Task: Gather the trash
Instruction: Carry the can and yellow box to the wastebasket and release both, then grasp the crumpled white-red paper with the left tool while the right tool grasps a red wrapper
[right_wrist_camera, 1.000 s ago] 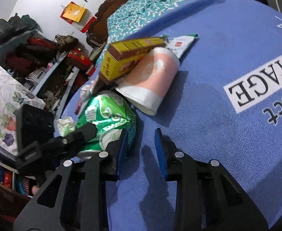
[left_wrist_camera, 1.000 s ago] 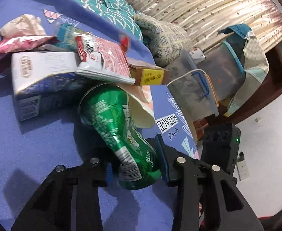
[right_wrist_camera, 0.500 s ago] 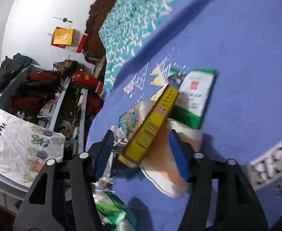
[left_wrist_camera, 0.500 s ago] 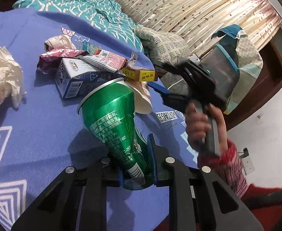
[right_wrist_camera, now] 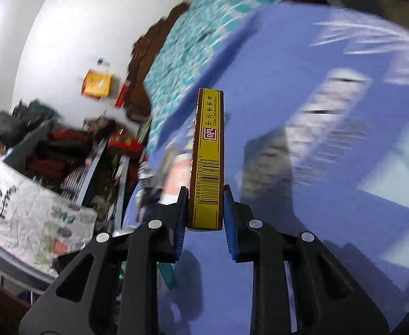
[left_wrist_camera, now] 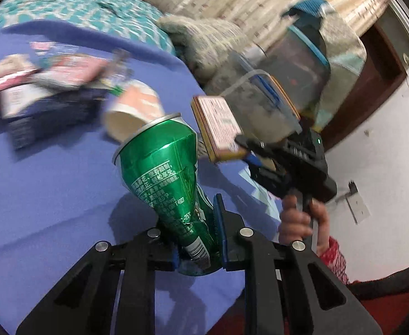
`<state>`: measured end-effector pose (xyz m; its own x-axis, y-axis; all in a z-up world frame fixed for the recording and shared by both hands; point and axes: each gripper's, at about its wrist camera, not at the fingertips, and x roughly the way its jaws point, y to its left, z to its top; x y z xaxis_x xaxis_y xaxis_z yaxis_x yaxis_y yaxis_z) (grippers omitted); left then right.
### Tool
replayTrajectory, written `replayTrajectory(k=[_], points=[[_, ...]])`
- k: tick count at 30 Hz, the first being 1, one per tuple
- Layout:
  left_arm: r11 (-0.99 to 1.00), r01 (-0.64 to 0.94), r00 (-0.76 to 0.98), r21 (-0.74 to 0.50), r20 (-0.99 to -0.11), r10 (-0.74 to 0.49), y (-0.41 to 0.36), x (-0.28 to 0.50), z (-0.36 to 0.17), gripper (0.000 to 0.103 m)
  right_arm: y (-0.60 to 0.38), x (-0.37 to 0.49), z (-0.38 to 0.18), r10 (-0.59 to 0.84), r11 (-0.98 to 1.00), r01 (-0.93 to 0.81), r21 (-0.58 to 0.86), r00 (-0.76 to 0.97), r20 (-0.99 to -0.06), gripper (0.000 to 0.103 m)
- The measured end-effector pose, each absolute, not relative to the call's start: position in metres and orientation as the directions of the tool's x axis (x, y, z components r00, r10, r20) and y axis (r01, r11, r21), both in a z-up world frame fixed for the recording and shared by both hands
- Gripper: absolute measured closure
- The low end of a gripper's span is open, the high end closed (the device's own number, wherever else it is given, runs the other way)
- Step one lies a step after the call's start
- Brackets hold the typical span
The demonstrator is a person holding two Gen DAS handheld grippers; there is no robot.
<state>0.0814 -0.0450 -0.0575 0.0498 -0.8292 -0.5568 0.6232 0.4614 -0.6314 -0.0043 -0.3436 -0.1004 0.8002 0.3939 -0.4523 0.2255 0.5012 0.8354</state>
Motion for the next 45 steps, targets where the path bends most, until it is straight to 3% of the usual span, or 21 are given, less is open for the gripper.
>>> replayTrajectory(k=[6,11,16,23,24,25,26,27,28,33,37,45], points=[[0.376,0.692,-0.094,-0.616,-0.594,-0.799,-0.131,0.077,-0.064,0.085,-0.39,-0.08,-0.13,0.309,0.383,0.316,0.868,0.842,-0.442,0.076],[0.298,0.749,-0.183,-0.592,-0.617,-0.765,-0.214,0.078,-0.06,0.085,-0.45,-0.128,-0.122,0.131,0.326,0.349,0.879,0.904,-0.407,0.076],[0.213,0.818,-0.241,-0.535,-0.654,-0.717,-0.32,0.075,-0.048,0.085,-0.512,-0.158,-0.113,-0.055,0.315,0.435,0.843,0.895,-0.442,0.076],[0.177,0.881,-0.226,-0.439,-0.718,-0.659,-0.45,0.063,-0.049,0.084,-0.56,-0.15,-0.115,-0.177,0.363,0.559,0.746,0.827,-0.533,0.071],[0.194,0.888,-0.203,-0.417,-0.733,-0.649,-0.464,0.062,-0.052,0.08,-0.564,-0.148,-0.116,-0.194,0.37,0.574,0.731,0.817,-0.544,0.06],[0.207,0.89,-0.191,-0.406,-0.745,-0.639,-0.475,0.061,-0.055,0.07,-0.566,-0.148,-0.117,-0.213,0.368,0.584,0.723,0.81,-0.546,0.039],[0.234,0.888,-0.173,-0.395,-0.759,-0.628,-0.488,0.06,-0.059,0.045,-0.565,-0.15,-0.117,-0.236,0.362,0.592,0.72,0.806,-0.543,0.034],[0.25,0.885,-0.16,-0.392,-0.761,-0.629,-0.494,0.06,-0.058,0.036,-0.565,-0.154,-0.115,-0.267,0.361,0.594,0.719,0.805,-0.531,0.033],[0.259,0.881,-0.152,-0.397,-0.754,-0.639,-0.498,0.06,-0.058,0.036,-0.569,-0.158,-0.114,-0.279,0.368,0.591,0.718,0.807,-0.52,0.033],[0.244,0.876,-0.155,-0.415,-0.723,-0.674,-0.468,0.058,-0.048,0.037,-0.544,-0.18,-0.104,-0.348,0.382,0.583,0.717,0.81,-0.472,0.037],[0.234,0.897,-0.114,-0.375,-0.708,-0.697,-0.403,0.047,-0.04,0.037,-0.515,-0.171,-0.099,-0.313,0.422,0.548,0.723,0.836,-0.451,0.04],[0.347,0.881,0.021,-0.321,-0.707,-0.706,-0.22,0.047,-0.047,0.037,-0.418,-0.078,-0.093,0.016,0.595,0.364,0.716,0.886,-0.463,0.043]])
